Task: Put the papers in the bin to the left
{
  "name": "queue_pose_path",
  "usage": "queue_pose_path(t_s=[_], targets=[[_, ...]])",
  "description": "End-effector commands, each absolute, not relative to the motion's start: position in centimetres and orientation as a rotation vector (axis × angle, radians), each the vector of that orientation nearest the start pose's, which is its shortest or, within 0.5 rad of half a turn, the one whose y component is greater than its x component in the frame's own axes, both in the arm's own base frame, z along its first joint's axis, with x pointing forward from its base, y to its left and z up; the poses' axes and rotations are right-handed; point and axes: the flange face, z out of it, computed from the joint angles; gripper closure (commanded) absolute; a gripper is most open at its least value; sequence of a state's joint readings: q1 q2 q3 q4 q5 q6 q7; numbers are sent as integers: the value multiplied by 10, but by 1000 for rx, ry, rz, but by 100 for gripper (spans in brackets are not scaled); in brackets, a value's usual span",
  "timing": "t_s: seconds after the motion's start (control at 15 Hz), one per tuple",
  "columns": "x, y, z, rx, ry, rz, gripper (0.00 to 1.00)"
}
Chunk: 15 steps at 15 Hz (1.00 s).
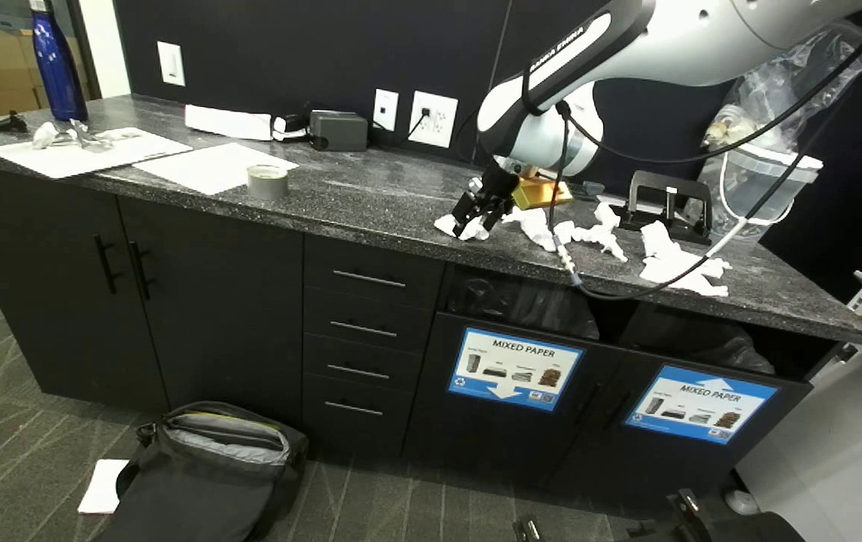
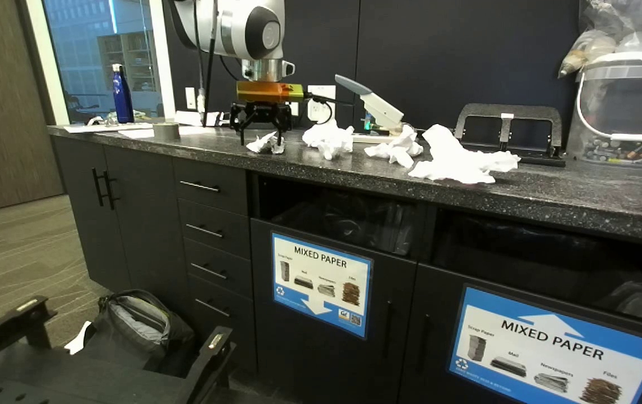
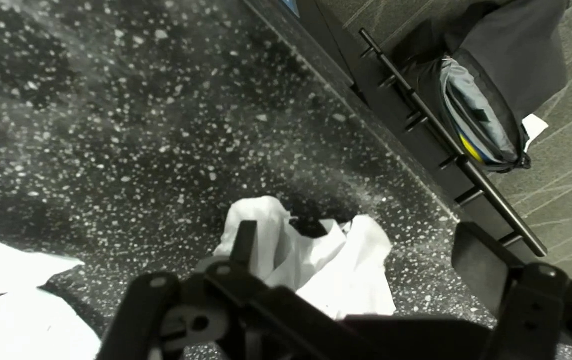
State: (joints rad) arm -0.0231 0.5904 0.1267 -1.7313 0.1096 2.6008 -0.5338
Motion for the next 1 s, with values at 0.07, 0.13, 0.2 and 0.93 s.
queue_pose_path(t_s=[0.07,0.13,0.2,0.93], targets=[[710,55,271,-2948,-816,-550,0],[711,53,269,-2949,-812,-559,0],[713,51,269,-2949,-813,-566,0],[702,43,263,-2951,-830,-426,92]])
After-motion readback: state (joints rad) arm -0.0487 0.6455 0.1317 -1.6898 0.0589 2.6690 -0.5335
